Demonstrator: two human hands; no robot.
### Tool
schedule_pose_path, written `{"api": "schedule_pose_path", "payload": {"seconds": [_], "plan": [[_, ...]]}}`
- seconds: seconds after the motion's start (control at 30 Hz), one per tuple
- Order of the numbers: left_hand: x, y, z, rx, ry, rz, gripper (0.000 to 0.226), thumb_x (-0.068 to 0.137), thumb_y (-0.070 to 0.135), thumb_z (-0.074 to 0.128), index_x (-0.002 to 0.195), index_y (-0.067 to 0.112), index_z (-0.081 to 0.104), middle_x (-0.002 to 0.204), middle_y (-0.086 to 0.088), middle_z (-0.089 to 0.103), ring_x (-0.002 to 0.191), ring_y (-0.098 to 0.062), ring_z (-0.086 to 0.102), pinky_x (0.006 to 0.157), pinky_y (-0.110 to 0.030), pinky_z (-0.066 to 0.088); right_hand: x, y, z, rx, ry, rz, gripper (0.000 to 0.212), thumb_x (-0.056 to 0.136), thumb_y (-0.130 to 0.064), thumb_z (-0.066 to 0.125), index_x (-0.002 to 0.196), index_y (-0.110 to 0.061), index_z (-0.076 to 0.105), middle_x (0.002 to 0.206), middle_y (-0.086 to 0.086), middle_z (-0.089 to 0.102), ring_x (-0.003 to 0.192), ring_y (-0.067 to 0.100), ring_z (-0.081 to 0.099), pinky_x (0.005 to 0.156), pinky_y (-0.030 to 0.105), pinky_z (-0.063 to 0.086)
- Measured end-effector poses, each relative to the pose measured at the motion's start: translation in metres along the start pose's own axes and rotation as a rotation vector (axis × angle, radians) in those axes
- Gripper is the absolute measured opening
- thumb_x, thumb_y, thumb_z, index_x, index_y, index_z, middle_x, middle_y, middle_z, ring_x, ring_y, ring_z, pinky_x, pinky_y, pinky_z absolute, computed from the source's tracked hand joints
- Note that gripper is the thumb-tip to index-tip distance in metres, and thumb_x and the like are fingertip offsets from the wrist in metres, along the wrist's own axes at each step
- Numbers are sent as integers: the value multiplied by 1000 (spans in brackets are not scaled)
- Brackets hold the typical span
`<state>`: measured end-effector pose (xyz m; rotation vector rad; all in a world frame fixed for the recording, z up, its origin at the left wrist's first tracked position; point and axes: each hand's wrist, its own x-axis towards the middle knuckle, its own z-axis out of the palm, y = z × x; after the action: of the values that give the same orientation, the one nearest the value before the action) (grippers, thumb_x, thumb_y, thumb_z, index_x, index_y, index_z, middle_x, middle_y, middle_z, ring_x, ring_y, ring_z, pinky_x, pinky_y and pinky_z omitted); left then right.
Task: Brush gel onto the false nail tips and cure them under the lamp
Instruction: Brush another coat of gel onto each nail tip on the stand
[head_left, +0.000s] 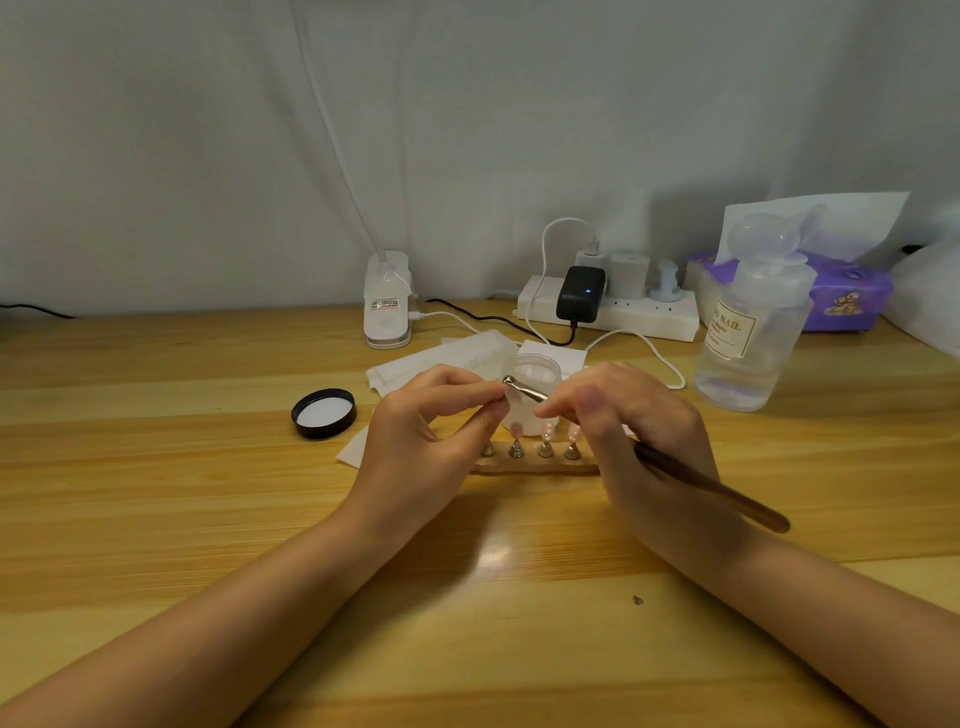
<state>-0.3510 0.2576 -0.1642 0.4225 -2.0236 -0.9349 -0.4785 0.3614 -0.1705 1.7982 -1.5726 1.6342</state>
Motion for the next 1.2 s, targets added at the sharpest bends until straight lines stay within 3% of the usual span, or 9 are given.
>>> {"api": "schedule_pose_path", "payload": {"seconds": [0.13,0.23,0.37,0.5,0.7,0.87,1.0,1.13,1.2], "plan": [[-1,1,-1,-7,-2,-14,21,79,4,67,95,17,69,85,4,65,82,-4,59,73,-12,45,-2,1,-3,13,39,42,48,96,-31,32,68,-12,66,66,-6,62,68,7,58,65,43,47],[0,3,0,-14,-3,-20,21,79,3,67,97,15,69,85,4,66,83,-3,59,72,-10,45,-4,1,-5,15,84,69,43,94,-25,30,62,-22,60,61,-11,59,66,0,55,70,34,42],[-1,4,-1,-24,-11,-34,21,79,4,67,95,16,69,84,5,65,82,-2,58,71,-9,44,-2,0,-4,-30,80,-2,40,94,-21,32,69,-14,63,67,-9,59,70,3,56,72,39,44],[-1,4,-1,-26,-18,-35,19,79,5,68,94,16,70,83,5,65,79,-3,59,70,-12,46,-1,1,-1,-94,3,-36,43,96,-31,33,76,-13,67,77,-15,58,78,4,57,75,37,43],[-1,3,-1,-29,-8,-31,21,78,5,68,93,19,68,82,7,65,81,-3,59,70,-10,45,-4,3,-4,-35,86,14,48,94,-23,31,59,-14,62,61,-12,58,65,-2,52,73,31,39],[0,2,-1,-23,-2,-27,21,77,5,69,92,20,68,81,8,65,80,-4,59,70,-9,45,-2,4,-2,-74,58,-35,44,96,-26,33,70,-13,65,69,-6,63,72,4,57,75,34,41],[0,1,-2,-14,-4,-15,21,78,5,69,92,20,69,82,7,65,79,-4,59,69,-11,46,-1,4,0,-103,5,-64,47,97,-35,31,76,-14,68,78,-14,59,77,8,58,74,39,43],[0,1,-1,-26,-2,-25,20,77,5,69,92,18,70,82,5,66,79,-5,60,70,-13,48,0,4,-2,-91,12,-69,46,96,-31,35,68,-13,67,70,-22,54,68,3,54,66,41,43],[0,1,-2,-26,4,-19,20,77,5,69,91,19,70,82,6,67,79,-5,60,71,-12,46,-2,3,-3,-54,43,-45,50,96,-32,36,62,-11,66,61,-16,56,62,0,52,64,38,43]]}}
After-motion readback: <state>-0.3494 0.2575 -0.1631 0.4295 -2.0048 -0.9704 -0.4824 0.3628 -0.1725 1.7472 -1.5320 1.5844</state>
